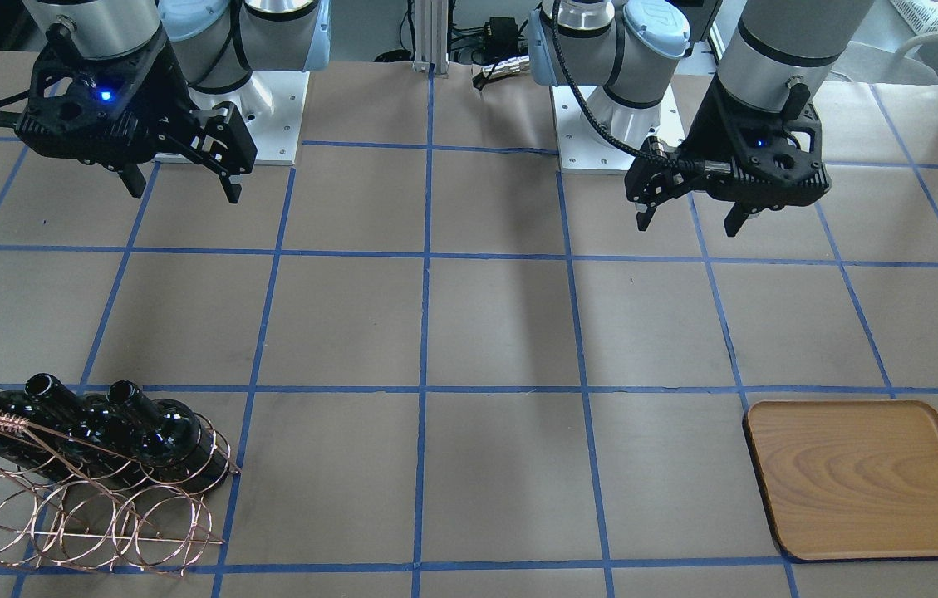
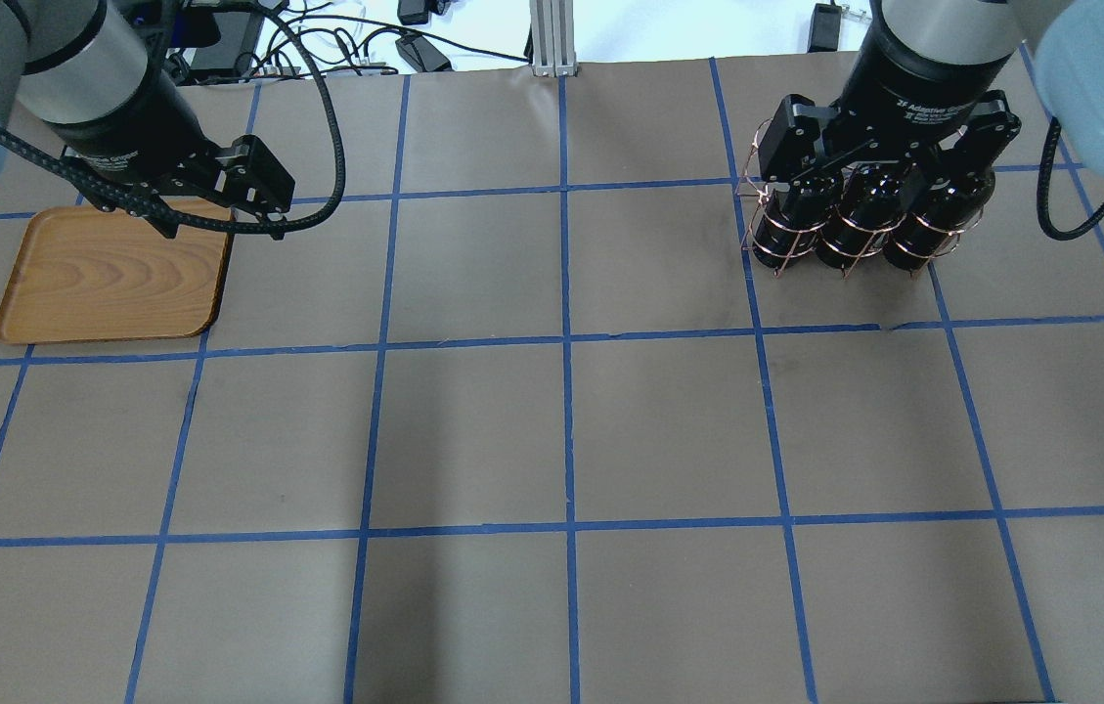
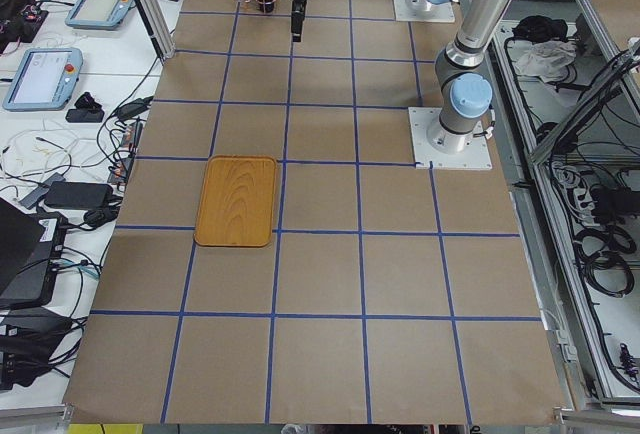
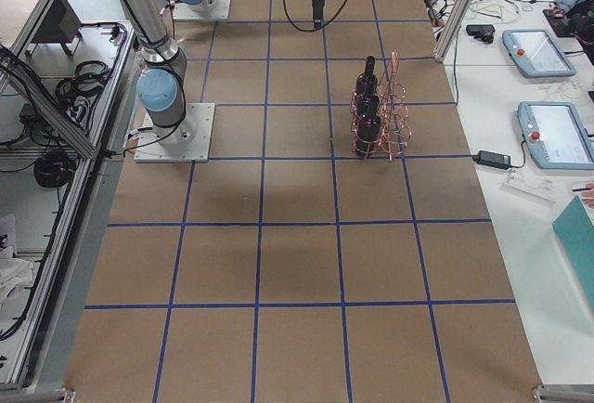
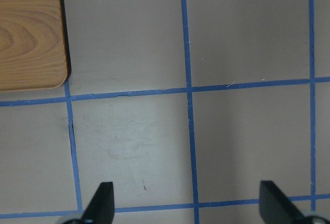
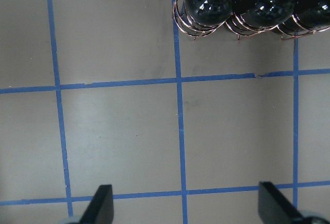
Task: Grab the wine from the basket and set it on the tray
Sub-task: 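Lower the right gripper over the wine rack toward the middle bottle, then grasp the middle dark wine bottle neck with the right gripper and lift, then carry the bottle out of the rack toward the table center with the right gripper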
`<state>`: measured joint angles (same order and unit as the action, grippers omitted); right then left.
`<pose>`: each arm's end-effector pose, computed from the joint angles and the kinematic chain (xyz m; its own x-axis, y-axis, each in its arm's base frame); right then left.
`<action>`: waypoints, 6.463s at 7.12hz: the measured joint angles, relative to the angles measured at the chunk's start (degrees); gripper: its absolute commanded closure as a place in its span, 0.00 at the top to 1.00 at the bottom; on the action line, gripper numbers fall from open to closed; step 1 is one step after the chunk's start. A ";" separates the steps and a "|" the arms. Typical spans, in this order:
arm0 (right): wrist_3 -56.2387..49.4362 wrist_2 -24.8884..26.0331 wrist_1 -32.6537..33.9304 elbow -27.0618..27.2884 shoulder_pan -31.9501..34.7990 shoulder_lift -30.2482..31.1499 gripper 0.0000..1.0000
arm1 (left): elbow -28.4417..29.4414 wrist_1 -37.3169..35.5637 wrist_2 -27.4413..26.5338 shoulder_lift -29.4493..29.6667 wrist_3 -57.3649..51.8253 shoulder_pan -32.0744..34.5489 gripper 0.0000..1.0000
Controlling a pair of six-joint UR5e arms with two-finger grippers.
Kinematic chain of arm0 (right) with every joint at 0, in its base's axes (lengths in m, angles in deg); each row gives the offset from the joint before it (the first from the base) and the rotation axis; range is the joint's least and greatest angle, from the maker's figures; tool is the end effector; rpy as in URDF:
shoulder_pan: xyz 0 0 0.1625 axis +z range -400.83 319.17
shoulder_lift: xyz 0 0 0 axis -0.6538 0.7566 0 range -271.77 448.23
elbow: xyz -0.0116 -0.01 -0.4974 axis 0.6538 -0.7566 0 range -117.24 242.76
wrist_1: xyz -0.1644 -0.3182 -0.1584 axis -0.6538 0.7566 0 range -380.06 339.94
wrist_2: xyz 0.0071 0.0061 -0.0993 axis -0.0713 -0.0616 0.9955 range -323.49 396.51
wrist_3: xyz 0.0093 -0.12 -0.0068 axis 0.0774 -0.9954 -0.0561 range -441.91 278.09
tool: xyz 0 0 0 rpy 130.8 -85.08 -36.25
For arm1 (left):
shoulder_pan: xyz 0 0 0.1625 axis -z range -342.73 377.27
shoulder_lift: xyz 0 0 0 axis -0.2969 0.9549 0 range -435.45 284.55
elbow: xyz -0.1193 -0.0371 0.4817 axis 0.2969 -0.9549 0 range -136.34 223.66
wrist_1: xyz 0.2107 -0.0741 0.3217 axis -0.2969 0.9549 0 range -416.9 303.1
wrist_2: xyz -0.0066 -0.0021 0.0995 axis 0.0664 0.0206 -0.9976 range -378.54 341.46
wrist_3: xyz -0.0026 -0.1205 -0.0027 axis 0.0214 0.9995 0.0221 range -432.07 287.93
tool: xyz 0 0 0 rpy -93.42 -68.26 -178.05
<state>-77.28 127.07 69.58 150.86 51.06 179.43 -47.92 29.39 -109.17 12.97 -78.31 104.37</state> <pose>0.1473 -0.4582 0.5643 -0.9988 0.0483 0.0060 0.0480 0.9977 -0.0485 -0.1085 -0.4680 0.5460 -0.9982 0.0572 -0.0179 0.0582 0.9963 -0.0630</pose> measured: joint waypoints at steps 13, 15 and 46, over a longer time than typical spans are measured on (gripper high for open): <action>-23.10 1.20 12.52 -6.12 -11.45 -17.91 0.96 | -0.09 0.15 -0.42 0.00 -0.59 -0.02 1.00; -21.48 0.86 13.69 -6.12 -12.46 -20.08 0.89 | -0.13 0.13 -0.42 0.00 -0.67 -0.05 1.00; 50.41 -1.06 13.80 -7.70 25.80 -21.73 0.10 | 0.09 -0.15 0.63 1.14 -21.01 -19.78 1.00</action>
<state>-26.87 126.01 83.38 143.16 76.86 157.70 -47.84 29.24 -108.54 14.11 -99.32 84.60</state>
